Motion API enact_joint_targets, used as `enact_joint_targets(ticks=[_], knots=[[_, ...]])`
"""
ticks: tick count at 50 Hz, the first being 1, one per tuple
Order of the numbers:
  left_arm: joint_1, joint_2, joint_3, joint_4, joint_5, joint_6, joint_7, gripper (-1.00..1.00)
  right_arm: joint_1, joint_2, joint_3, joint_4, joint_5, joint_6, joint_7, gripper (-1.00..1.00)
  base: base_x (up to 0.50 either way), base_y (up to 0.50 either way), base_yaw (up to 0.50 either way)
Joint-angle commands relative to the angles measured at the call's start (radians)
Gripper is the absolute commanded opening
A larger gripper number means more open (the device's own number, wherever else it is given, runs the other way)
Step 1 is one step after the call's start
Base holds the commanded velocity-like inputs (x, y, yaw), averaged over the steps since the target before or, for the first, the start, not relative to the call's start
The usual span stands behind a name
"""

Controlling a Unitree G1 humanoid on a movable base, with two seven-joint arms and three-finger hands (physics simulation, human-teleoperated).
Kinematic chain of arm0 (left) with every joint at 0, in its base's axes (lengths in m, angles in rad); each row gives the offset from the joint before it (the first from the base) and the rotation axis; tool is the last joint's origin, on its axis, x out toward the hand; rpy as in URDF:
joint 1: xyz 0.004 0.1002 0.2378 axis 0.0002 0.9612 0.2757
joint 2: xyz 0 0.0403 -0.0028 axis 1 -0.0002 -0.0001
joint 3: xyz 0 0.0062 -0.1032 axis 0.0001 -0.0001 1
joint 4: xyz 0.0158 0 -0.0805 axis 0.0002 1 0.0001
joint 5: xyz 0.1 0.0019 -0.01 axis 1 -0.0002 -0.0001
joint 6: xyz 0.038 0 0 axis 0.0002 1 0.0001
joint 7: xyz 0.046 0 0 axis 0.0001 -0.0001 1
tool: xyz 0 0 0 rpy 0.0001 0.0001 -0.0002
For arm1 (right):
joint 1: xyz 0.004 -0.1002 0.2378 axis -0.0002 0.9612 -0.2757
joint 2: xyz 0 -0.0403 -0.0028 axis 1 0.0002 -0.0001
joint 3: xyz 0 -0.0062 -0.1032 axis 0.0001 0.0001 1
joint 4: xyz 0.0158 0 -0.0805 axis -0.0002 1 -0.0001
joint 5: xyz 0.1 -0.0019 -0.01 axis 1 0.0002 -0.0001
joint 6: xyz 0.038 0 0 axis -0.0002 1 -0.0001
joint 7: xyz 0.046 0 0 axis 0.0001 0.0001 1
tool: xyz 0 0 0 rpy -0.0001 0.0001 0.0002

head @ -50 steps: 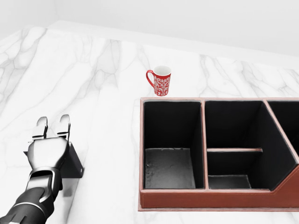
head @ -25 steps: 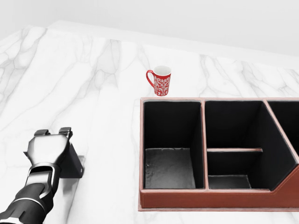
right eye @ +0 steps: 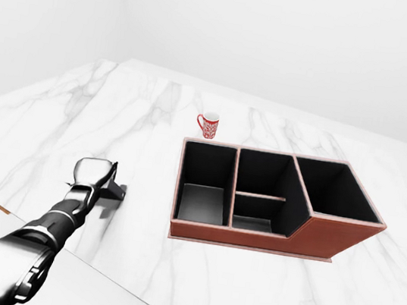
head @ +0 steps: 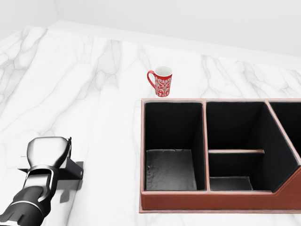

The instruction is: Pick up the book and place it in the left compartment of the caddy.

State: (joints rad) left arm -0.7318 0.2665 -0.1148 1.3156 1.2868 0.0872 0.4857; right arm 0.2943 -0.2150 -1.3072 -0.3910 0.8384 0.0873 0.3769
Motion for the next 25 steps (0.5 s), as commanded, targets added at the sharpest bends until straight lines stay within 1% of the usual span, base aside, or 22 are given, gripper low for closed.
enact_joint_targets(ticks=[1,3,6,7,8,9,10,11,12,13,14,19,22,25], knots=[[0.040,0.001,0.016,0.014,-0.021,0.000,0.038,-1.00,0.002,0.002,-0.001,-0.004,0.000,0.000,0.001,1.00,0.00,0.00,0.00],[0.040,0.004,0.016,-0.001,-0.027,0.000,0.038,-1.00,0.003,0.003,-0.004,-0.009,0.002,0.000,0.000,1.00,0.00,0.00,0.00],[0.054,0.011,0.038,-0.085,-0.069,0.000,0.038,-1.00,0.001,0.002,-0.002,-0.004,-0.002,0.000,0.003,1.00,0.00,0.00,0.00],[0.083,0.016,0.028,-0.160,-0.059,0.000,0.038,-1.00,0.002,0.003,0.000,-0.003,-0.005,0.000,0.005,1.00,0.00,0.00,0.00],[0.106,0.019,0.035,-0.212,-0.066,0.000,0.038,-1.00,0.002,0.003,0.000,-0.004,-0.006,0.000,0.005,1.00,0.00,0.00,0.00],[0.112,0.019,0.036,-0.223,-0.064,0.000,0.038,-1.00,0.002,0.004,0.000,-0.005,-0.006,0.000,0.005,1.00,0.00,0.00,0.00],[0.140,0.024,0.030,-0.294,-0.045,0.000,0.038,-1.00,0.003,0.004,-0.002,-0.007,-0.004,0.000,0.005,1.00,0.00,0.00,0.00],[0.195,0.027,0.035,-0.415,-0.033,0.000,0.038,-1.00,0.002,0.004,-0.001,-0.007,-0.005,0.000,0.005,1.00,0.00,0.00,0.00],[0.210,0.025,0.041,-0.448,-0.022,0.000,0.038,-1.00,-0.001,0.004,0.003,-0.001,-0.010,0.000,0.008,1.00,0.00,0.00,0.00],[0.252,0.027,0.045,-0.561,0.002,0.000,0.038,-1.00,-0.001,0.004,0.004,0.001,-0.012,0.000,0.009,1.00,0.00,0.00,0.00],[0.273,0.025,0.054,-0.619,0.025,0.000,0.038,-1.00,0.000,0.004,0.004,-0.001,-0.010,0.000,0.008,1.00,0.00,0.00,0.00],[0.344,0.009,0.099,-0.841,0.099,0.000,0.038,-1.00,0.004,0.008,0.000,-0.011,-0.007,0.000,0.011,1.00,0.00,0.00,0.00],[0.394,-0.007,0.113,-0.979,0.145,0.000,0.038,-1.00,0.003,0.007,-0.001,-0.013,-0.008,0.000,0.009,1.00,0.00,0.00,0.00],[0.400,-0.019,0.122,-1.011,0.184,0.000,0.038,-1.00,0.003,0.009,-0.001,-0.014,-0.009,0.000,0.011,1.00,0.00,0.00,0.00]])
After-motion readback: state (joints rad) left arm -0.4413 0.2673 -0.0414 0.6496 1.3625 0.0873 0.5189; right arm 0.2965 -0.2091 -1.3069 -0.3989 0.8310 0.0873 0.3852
